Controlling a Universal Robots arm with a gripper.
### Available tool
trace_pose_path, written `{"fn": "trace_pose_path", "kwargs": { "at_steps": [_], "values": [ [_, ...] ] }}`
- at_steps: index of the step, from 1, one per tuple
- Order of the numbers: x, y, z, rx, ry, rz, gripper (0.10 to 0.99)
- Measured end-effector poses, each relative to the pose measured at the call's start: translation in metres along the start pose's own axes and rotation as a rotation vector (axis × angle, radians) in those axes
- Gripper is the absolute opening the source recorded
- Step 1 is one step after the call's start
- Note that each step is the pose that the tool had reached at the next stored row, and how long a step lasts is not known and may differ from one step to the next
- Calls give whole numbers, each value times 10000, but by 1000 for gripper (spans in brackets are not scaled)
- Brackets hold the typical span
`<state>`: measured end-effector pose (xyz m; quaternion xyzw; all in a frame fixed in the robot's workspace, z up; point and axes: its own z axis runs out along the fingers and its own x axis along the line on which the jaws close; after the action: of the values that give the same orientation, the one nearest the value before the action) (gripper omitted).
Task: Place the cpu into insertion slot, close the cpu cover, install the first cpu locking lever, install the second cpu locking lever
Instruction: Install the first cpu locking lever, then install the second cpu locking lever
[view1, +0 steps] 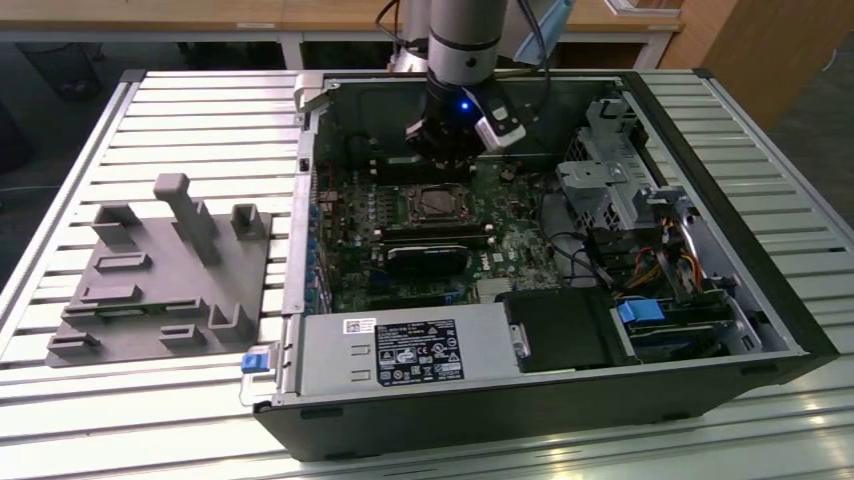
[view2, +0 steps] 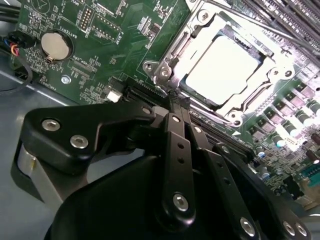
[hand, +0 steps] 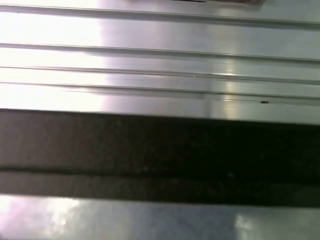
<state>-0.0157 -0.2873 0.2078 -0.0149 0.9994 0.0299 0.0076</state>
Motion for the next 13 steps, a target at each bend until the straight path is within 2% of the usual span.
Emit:
{"fn": "trace_pose_path", "kwargs": {
  "at_steps": [4,5,13],
  "values": [
    [1,-16,-1,0,0,1,106],
    [3,-83,-5,-1,-1,1,106],
    [3,-106,-6,0,-1,0,106]
  ]
}}
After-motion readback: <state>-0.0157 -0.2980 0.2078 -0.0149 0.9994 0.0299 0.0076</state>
